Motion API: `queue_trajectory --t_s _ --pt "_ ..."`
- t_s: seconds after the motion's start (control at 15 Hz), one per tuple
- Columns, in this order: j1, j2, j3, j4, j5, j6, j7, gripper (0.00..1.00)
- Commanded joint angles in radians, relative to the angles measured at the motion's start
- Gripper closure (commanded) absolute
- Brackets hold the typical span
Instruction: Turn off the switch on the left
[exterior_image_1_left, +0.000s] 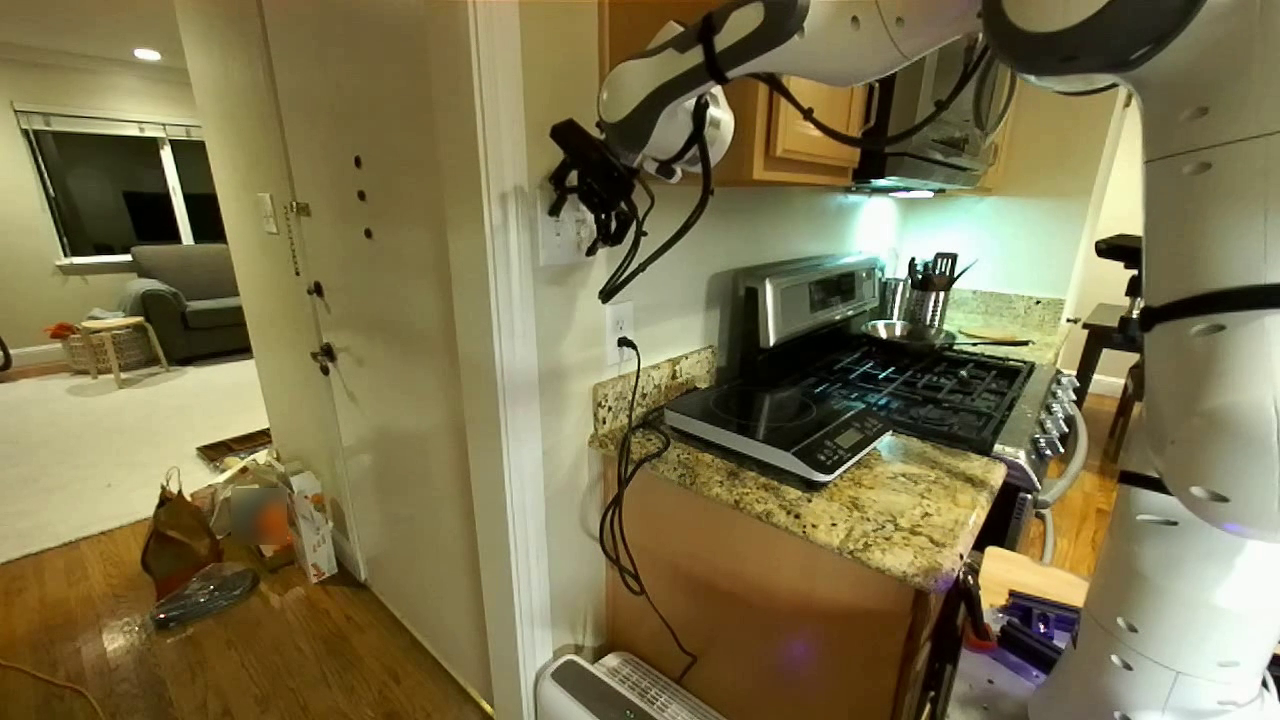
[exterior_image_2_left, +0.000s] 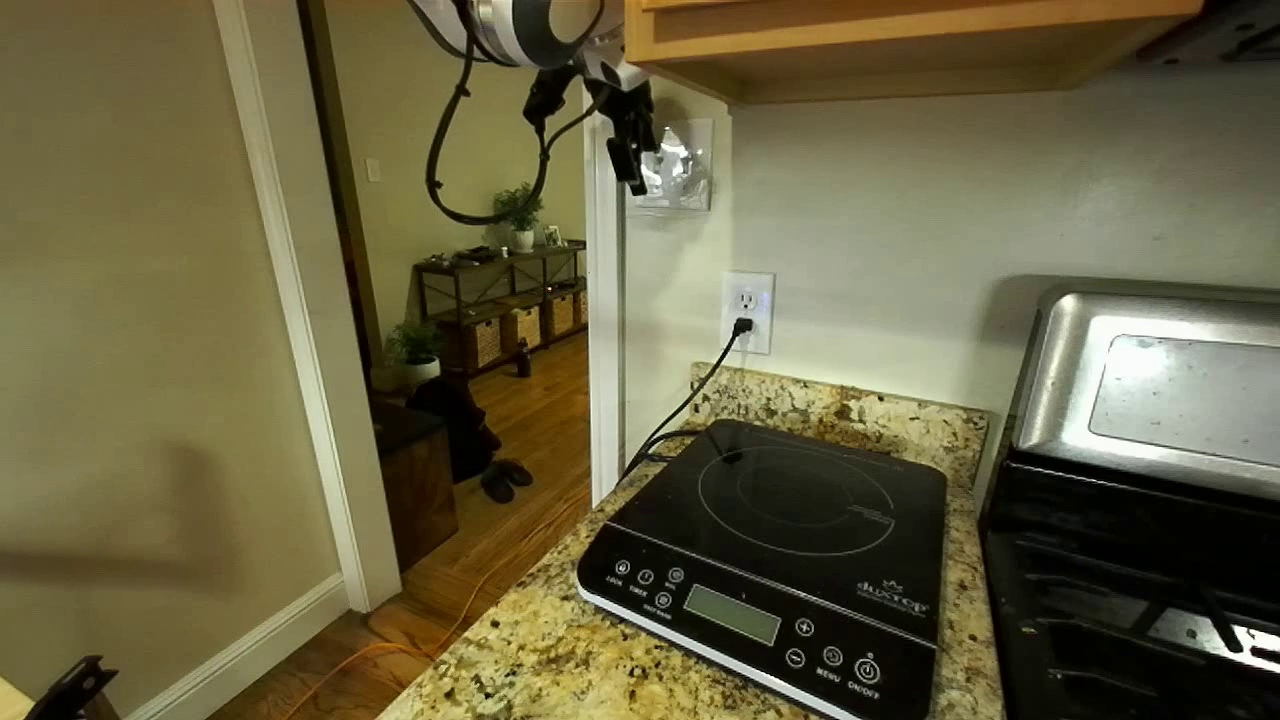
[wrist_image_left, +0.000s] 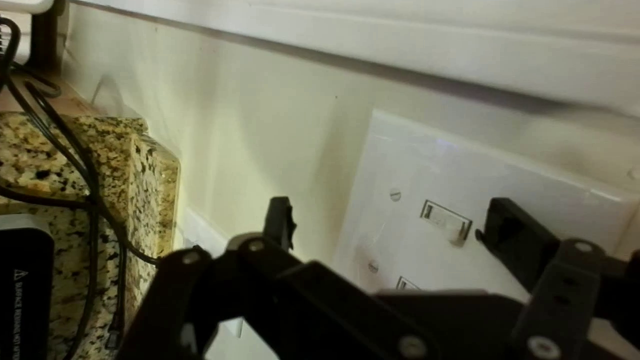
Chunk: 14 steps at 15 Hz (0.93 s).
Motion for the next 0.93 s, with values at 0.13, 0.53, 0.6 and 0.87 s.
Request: queue_trajectory --t_s 0.13,0.53,0.6,0.87 --pt "0.018 0.028 -0.037 0.049 -0.016 -0.019 0.029 0.0" --pt "0.014 0.054 -0.053 0.05 -0.009 -0.066 0.042 0.0" --pt "0.014 0.062 -0.054 0.054 -0.005 -0.081 0.043 0.0" --pt "0.011 0.081 -0.042 0.063 0.017 -0.136 0.031 0.0"
